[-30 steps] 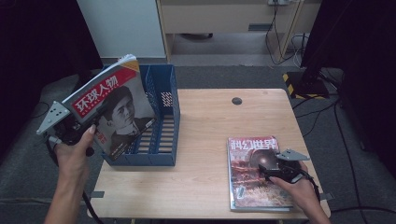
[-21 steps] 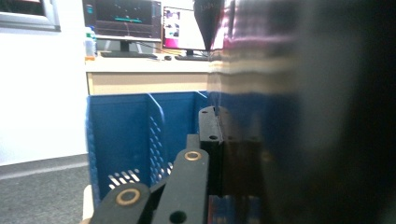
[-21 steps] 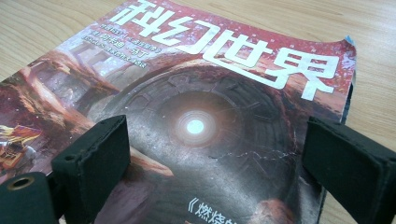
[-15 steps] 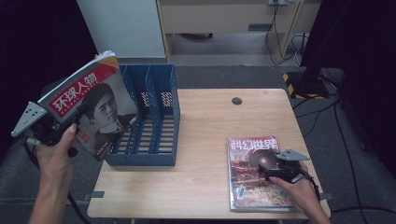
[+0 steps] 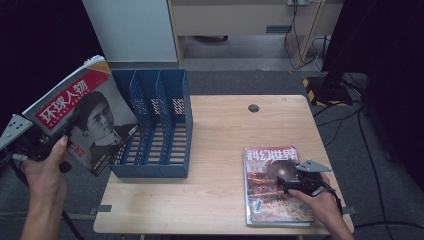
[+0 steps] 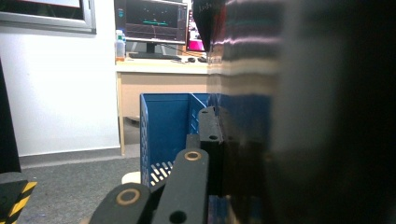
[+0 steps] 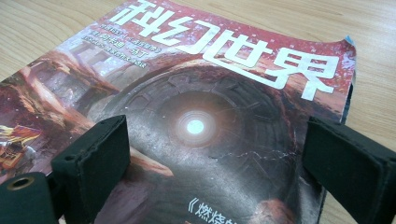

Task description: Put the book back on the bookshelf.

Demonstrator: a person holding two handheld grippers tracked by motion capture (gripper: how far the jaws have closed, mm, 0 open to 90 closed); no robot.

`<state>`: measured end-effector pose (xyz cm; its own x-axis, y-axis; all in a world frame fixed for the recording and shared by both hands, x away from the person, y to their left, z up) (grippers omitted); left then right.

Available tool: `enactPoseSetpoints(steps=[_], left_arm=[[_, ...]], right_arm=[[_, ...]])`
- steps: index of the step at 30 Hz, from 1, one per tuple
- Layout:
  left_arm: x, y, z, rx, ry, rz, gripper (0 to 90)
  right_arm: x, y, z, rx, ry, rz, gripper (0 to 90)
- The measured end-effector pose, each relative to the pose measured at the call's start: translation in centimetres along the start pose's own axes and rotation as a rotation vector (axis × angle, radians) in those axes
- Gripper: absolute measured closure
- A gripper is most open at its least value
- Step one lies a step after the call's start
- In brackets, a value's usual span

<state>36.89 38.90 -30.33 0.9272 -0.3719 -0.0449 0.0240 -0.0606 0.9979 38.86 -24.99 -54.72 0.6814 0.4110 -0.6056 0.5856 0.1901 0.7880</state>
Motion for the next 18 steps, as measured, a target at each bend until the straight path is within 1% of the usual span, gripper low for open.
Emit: enactPoseSetpoints(steps=[4, 7, 9, 13, 16, 18], left_arm=[[-0.4, 0.2, -0.3, 0.005, 0.027, -0.003, 86.6], [-0.4, 0.2, -0.7, 0.010, 0.034, -0.008, 86.5], [-0.3, 0.1, -1.0, 0.000, 0.035, -0.006, 86.5], [0.5, -0.3, -1.2, -0.001, 0.060, -0.017, 86.6], [1.1, -0.6, -1.2, -0.004, 0.071, -0.029, 86.6], [1.6, -0.8, -1.2, 0.001, 0.077, -0.039, 86.6]], right_arm=[[0.0, 0.0, 0.0, -0.001, 0.000, 0.000, 7.9], [0.0, 0.0, 0.0, -0.001, 0.000, 0.001, 7.9], [0.0, 0.0, 0.0, 0.000, 0.001, 0.000, 7.8], [0.0, 0.0, 0.0, 0.000, 0.002, 0.001, 7.9], [0.0, 0.0, 0.0, 0.000, 0.002, 0.000, 7.9], [0.0, 0.0, 0.0, 0.000, 0.003, 0.000, 7.9]])
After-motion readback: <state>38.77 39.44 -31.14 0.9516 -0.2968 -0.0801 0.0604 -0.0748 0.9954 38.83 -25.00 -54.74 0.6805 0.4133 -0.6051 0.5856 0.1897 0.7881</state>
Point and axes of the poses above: each handheld gripper's, and its own axes: x roughly forward along the jaws, y roughly out of its top, z roughly to its right, the point moved 5 cm from there along x, roughly forward along the jaws, and after that the axes turned 8 degrees about x, right-handed, at the moved point
